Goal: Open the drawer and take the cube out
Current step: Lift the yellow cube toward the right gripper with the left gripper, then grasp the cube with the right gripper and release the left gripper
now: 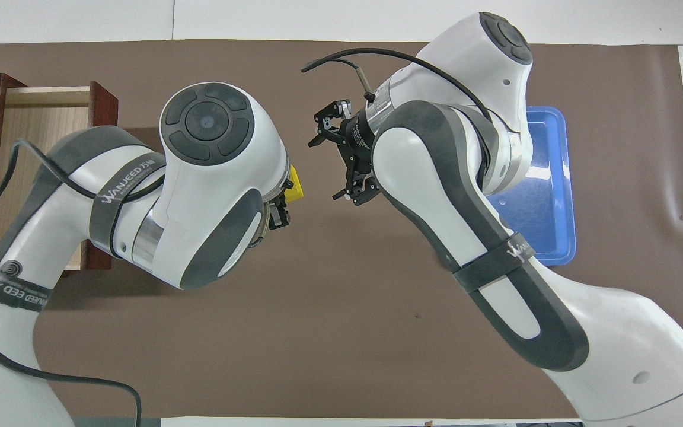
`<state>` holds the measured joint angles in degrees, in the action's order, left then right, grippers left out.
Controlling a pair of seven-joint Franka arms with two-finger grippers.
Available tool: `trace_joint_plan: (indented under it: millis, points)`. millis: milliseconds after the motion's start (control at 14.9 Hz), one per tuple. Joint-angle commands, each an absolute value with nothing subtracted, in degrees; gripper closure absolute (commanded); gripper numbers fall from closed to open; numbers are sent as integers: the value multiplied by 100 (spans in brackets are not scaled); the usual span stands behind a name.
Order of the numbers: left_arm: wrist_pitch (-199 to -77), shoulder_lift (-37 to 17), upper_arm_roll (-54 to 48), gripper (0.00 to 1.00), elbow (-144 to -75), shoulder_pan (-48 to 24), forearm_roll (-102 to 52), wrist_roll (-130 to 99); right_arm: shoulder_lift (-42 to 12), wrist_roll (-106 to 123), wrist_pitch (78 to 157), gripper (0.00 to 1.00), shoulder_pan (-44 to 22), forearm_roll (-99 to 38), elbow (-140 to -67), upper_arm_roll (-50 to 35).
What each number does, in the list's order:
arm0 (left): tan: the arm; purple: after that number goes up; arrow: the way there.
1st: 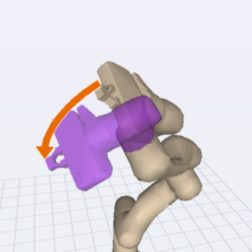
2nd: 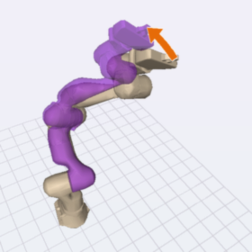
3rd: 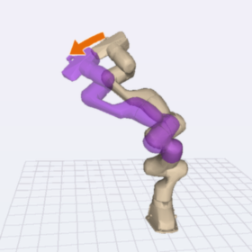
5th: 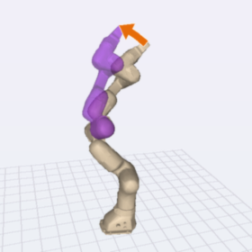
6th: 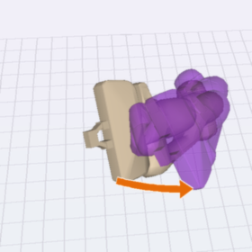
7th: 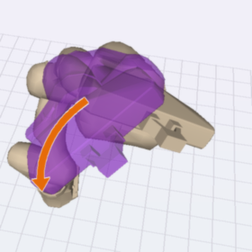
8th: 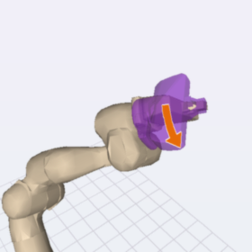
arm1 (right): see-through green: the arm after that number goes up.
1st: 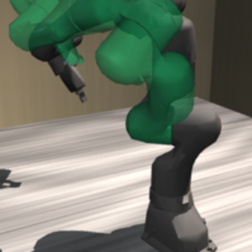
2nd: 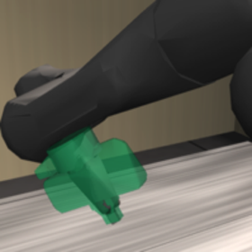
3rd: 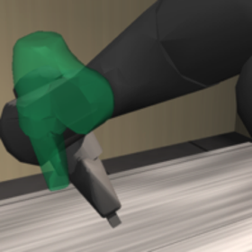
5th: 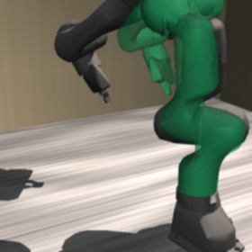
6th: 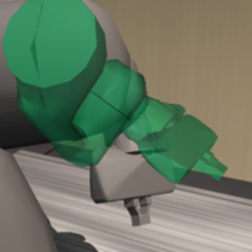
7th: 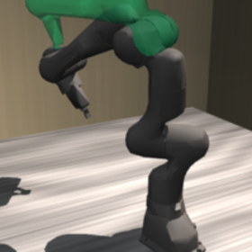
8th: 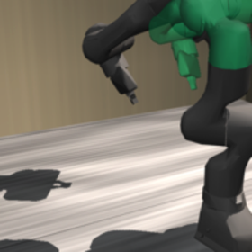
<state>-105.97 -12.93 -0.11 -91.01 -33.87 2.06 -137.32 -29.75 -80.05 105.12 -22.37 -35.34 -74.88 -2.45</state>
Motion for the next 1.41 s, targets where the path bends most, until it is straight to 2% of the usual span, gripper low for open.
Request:
trace_joint_plan:
  millis: [0,1342]
  points:
    - [-10679,-1230,-9,100,-9193,-3358,255,-13825,-2953,-8147,10389,0,-2206,-3445,-7532,-264]
    - [-10723,-1213,-9,100,-9272,-3305,211,-13157,-2962,-8911,10573,0,-2610,-3718,-7383,-255]
